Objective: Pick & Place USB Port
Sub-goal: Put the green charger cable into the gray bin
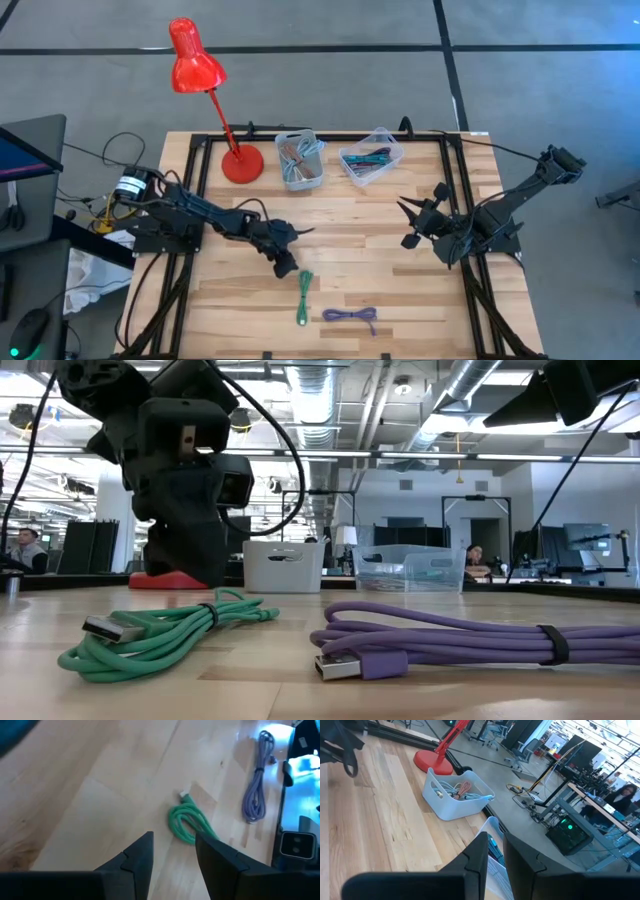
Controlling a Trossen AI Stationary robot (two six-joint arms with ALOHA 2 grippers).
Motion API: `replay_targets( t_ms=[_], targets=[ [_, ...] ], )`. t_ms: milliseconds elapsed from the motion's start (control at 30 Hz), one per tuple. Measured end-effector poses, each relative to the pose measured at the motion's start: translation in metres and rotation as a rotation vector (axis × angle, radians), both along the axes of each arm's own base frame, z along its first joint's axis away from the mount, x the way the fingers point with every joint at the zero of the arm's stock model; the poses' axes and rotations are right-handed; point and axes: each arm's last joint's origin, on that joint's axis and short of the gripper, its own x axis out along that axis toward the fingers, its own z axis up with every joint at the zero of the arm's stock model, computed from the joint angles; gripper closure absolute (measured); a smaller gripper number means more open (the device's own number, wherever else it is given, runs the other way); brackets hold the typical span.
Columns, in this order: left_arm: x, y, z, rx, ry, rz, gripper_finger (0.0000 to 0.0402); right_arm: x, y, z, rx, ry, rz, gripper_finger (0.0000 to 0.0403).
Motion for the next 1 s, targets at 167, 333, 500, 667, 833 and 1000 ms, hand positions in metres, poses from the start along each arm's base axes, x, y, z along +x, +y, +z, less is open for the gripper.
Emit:
replay_targets(
  t_ms=[167,333,500,667,833,1000],
  targets=[
    [0.000,-0.005,0.002,-0.007,-0.021,-0.016,0.0257,0.000,0.000,0.000,0.000,0.000,0.000,0.0349],
    [0.000,-0.007,0.002,-0.008,-0.023,-0.023,0.0257,0.000,0.000,0.000,0.000,0.000,0.000,0.0349],
    [0.000,-0.007,0.002,-0.006,-0.025,-0.019,0.0257,0.000,0.000,0.000,0.000,0.000,0.000,0.0349],
    [0.000,-0.007,0.002,-0.027,-0.018,-0.007,0.0257,0.000,0.000,0.000,0.000,0.000,0.000,0.0349],
    [0.002,-0.008,-0.002,-0.031,-0.006,0.001,0.0257,0.000,0.000,0.000,0.000,0.000,0.000,0.0349],
    [0.013,-0.011,-0.018,-0.057,-0.017,-0.018,0.0257,0.000,0.000,0.000,0.000,0.000,0.001,0.0349]
  ],
)
